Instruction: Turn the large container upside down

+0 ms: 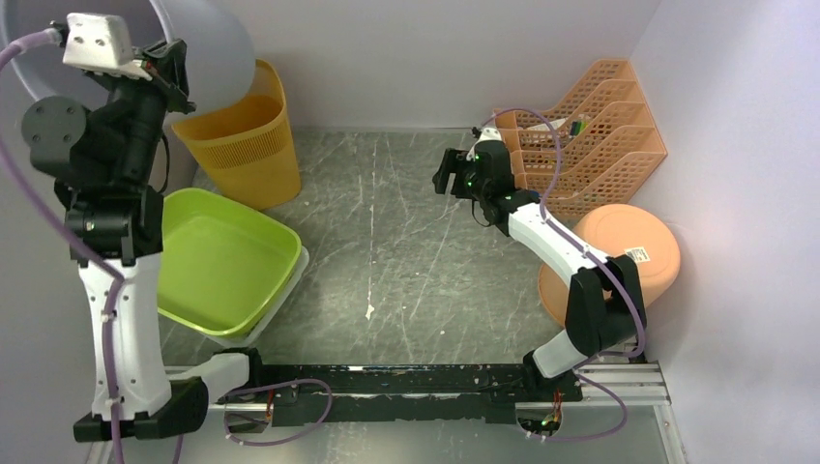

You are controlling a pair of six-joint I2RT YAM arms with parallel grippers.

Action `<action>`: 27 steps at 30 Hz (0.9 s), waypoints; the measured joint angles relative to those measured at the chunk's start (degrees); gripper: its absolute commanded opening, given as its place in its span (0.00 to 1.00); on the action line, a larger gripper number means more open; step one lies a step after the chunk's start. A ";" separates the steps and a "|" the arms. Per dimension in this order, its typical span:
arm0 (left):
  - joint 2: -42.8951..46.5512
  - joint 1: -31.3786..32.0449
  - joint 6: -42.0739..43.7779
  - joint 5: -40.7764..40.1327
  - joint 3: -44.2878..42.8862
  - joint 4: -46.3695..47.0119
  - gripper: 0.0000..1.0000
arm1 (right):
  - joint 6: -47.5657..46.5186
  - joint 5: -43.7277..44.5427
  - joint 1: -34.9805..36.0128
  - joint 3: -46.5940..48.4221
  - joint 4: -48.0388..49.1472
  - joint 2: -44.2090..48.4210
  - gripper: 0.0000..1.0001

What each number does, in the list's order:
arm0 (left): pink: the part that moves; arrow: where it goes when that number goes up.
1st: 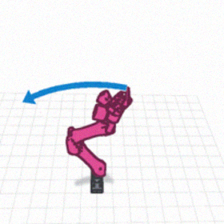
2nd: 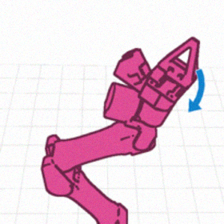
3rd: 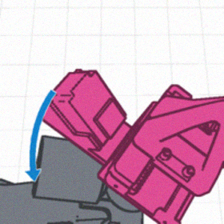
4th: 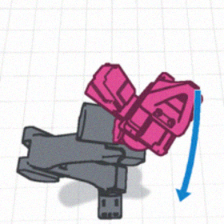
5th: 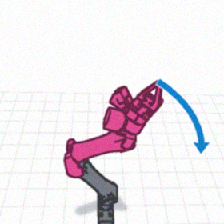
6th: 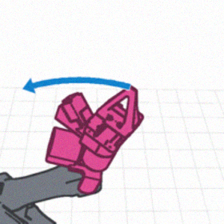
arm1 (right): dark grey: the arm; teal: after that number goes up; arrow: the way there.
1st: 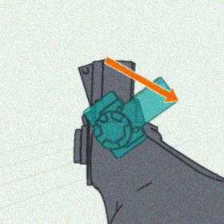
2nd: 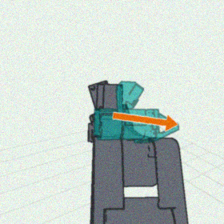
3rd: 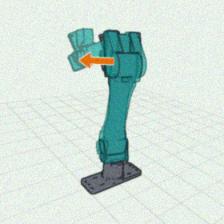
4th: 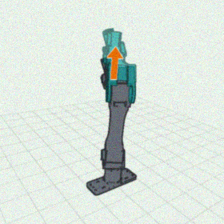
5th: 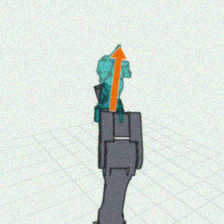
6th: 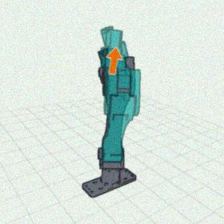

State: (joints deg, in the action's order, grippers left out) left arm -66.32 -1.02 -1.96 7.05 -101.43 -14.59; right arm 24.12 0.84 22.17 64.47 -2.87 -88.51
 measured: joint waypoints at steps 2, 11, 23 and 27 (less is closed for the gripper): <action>1.68 -0.02 -1.66 2.05 0.46 1.22 0.07 | -0.17 0.46 -0.37 0.02 -0.02 0.57 0.76; 8.46 0.00 -12.20 14.01 11.30 4.55 0.07 | -0.17 0.94 -10.78 0.04 -0.04 4.85 0.76; 13.51 0.13 -35.95 36.00 25.07 19.12 0.07 | -0.68 0.42 -14.62 3.02 -0.04 6.14 0.76; 14.08 0.15 -43.01 41.24 26.34 25.24 0.07 | -0.68 0.44 -14.64 3.02 -0.04 6.14 0.76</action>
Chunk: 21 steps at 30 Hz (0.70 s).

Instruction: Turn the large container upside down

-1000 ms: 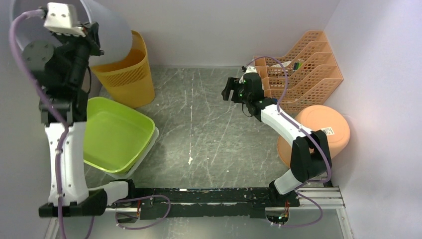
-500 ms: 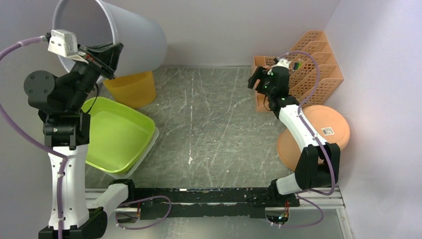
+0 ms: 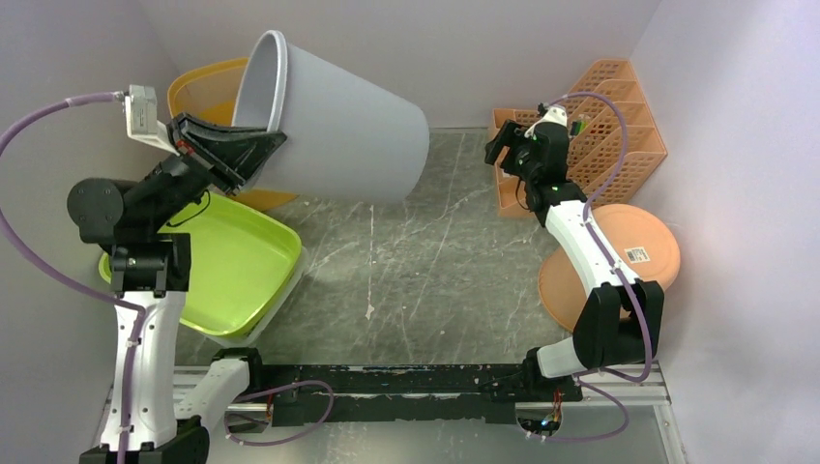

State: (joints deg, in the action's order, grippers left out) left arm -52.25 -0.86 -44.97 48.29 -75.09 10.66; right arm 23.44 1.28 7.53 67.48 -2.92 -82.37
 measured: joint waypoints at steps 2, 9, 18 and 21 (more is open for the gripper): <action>1.60 0.00 -3.85 1.36 3.82 6.14 0.07 | -0.09 0.11 -0.13 0.02 -0.02 0.00 0.76; 4.28 0.57 -14.03 3.04 21.29 21.07 0.07 | -0.11 0.24 -1.73 4.52 -0.74 0.00 0.76; -4.70 20.13 -3.13 -3.08 24.98 12.59 0.07 | -0.04 -0.04 -1.97 6.34 0.15 0.02 0.76; -8.11 25.40 -1.75 -5.22 25.53 14.05 0.07 | -0.02 -0.13 -2.05 6.32 0.17 0.02 0.76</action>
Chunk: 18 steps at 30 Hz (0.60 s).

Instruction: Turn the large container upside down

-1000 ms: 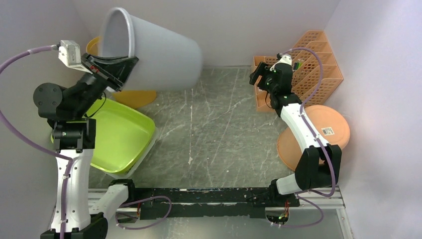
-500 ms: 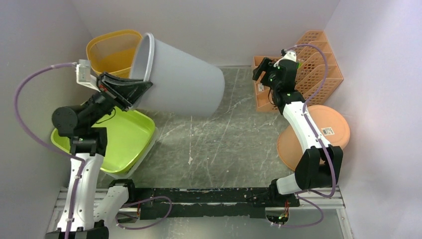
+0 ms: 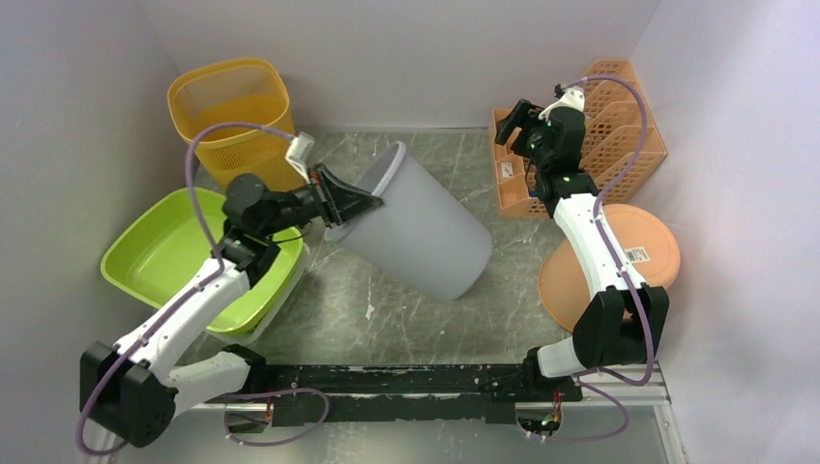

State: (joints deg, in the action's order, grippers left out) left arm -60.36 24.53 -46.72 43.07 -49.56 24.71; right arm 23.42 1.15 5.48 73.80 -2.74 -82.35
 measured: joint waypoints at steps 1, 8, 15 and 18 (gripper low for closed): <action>-1.22 1.51 0.04 -0.63 0.61 1.09 0.07 | -0.02 -0.09 -0.04 0.00 0.00 0.00 0.76; -9.92 10.14 0.68 -4.42 2.19 7.15 0.07 | -0.33 -0.02 -0.59 0.02 -0.07 0.00 0.77; -18.49 17.44 -3.37 -6.54 4.15 22.82 0.07 | -0.09 -0.76 -1.81 0.02 0.22 -0.13 0.77; -22.36 20.57 -4.42 -7.19 3.13 26.75 0.07 | 0.02 -1.33 -1.88 -0.20 0.39 -0.26 0.77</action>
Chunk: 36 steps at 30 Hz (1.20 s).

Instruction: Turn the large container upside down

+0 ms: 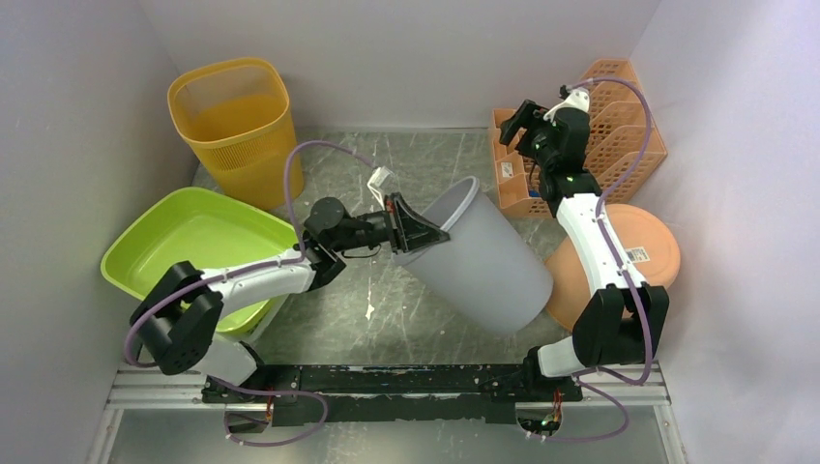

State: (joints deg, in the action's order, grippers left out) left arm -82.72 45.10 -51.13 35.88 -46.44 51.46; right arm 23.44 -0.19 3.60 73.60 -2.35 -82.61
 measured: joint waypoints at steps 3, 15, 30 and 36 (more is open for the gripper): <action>-2.19 2.58 -0.98 0.00 -1.11 2.32 0.07 | 0.02 -0.09 0.00 -0.46 0.09 -0.02 0.77; -18.45 0.74 -21.57 -1.16 5.31 31.36 0.07 | -0.11 -0.15 -0.17 -0.66 0.39 -0.52 0.77; -8.70 -14.16 -16.37 1.62 11.15 17.75 0.07 | 0.13 -0.81 -0.28 -0.90 1.66 -0.98 0.77; -8.52 -18.36 -13.51 3.54 12.61 17.68 0.07 | 0.92 -1.75 -0.28 -1.53 2.12 -2.12 0.77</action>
State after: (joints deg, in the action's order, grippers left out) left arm -91.24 26.74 -64.64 39.42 -33.82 69.14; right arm 24.36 -1.93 3.31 72.07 -0.23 -84.73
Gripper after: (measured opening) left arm 0.122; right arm 0.767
